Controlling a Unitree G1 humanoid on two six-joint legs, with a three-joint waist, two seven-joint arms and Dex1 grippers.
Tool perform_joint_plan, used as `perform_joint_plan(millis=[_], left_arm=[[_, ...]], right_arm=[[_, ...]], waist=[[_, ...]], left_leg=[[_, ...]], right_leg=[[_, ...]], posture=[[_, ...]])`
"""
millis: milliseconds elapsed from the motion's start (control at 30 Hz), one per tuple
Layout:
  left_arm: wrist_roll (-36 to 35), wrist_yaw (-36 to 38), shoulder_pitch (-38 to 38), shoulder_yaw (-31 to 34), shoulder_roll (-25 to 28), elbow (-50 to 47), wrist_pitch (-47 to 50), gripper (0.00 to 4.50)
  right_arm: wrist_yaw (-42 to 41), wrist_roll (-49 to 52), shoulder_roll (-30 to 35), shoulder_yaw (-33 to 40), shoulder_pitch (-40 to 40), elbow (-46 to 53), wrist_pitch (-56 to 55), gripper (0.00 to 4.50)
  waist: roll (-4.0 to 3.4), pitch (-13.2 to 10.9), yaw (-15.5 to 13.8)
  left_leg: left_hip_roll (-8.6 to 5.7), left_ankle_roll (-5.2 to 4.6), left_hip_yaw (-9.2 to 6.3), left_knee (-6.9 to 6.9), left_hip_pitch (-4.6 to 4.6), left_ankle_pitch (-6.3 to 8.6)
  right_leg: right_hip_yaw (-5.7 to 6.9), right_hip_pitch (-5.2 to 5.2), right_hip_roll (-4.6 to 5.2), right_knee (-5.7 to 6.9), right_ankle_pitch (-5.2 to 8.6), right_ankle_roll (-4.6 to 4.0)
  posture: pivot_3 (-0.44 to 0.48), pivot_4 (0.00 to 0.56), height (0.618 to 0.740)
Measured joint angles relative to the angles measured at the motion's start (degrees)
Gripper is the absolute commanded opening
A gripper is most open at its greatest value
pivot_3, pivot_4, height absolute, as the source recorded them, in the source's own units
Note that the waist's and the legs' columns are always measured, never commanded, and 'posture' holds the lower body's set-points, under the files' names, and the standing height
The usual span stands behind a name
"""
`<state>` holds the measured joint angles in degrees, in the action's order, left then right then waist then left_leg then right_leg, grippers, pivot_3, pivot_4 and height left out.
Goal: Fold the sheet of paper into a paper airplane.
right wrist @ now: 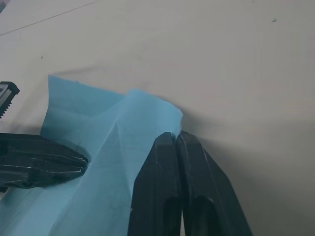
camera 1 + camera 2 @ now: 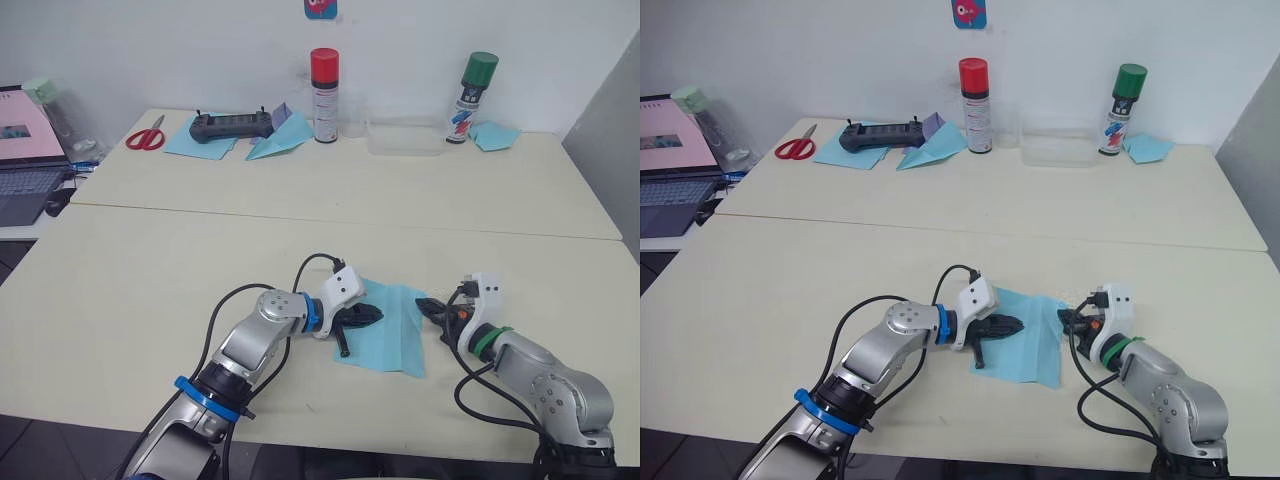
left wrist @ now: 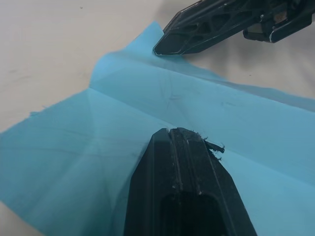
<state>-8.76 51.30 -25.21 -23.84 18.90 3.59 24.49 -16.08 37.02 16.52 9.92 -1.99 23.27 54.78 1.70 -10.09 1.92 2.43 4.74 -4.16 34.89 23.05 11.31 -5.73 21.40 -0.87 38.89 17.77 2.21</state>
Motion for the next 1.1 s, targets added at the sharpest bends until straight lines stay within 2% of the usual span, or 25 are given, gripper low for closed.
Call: perform_joint_plan(millis=[233, 500, 867, 1100], left_arm=[[0.0, 0.0, 0.0, 0.0, -0.1, 0.1, -0.1, 0.00], [0.2, 0.1, -0.1, -0.1, -0.2, 0.2, -0.7, 0.00], [1.2, 0.1, -0.1, -0.5, -0.1, 0.2, -1.7, 0.00], [1.4, 0.1, 0.0, -0.5, 0.0, 0.3, -2.2, 0.00]], right_arm=[[-2.7, -3.9, 4.0, -4.1, 0.0, 0.5, -5.4, 0.02], [-7.3, -20.0, 16.7, -15.1, -1.7, 1.0, -17.6, 0.02], [-11.5, -29.1, 18.8, -20.8, -1.7, 0.6, -25.3, 0.02], [-13.8, -29.5, 18.4, -22.4, -1.3, 2.4, -25.7, 0.02]], waist=[[-0.01, 0.0, 0.0], [0.02, 0.0, -0.1], [0.03, 0.0, -0.1], [0.03, 0.0, -0.1]], left_leg=[[-0.01, 0.00, 0.01, -0.01, 0.02, 0.00], [-0.01, 0.00, 0.01, -0.04, 0.06, 0.00], [-0.02, 0.00, 0.00, -0.03, 0.08, 0.00], [-0.01, 0.00, -0.01, -0.02, 0.09, 0.00]], right_leg=[[0.00, 0.02, 0.01, -0.02, 0.01, -0.01], [0.02, 0.04, 0.01, -0.11, 0.02, -0.02], [0.03, 0.04, 0.02, -0.15, -0.06, 0.12], [0.03, 0.03, 0.02, -0.15, -0.06, 0.12]], posture=[[0.000, 0.150, 0.740], [0.000, 0.150, 0.740], [0.000, 0.150, 0.740], [0.000, 0.150, 0.740]])
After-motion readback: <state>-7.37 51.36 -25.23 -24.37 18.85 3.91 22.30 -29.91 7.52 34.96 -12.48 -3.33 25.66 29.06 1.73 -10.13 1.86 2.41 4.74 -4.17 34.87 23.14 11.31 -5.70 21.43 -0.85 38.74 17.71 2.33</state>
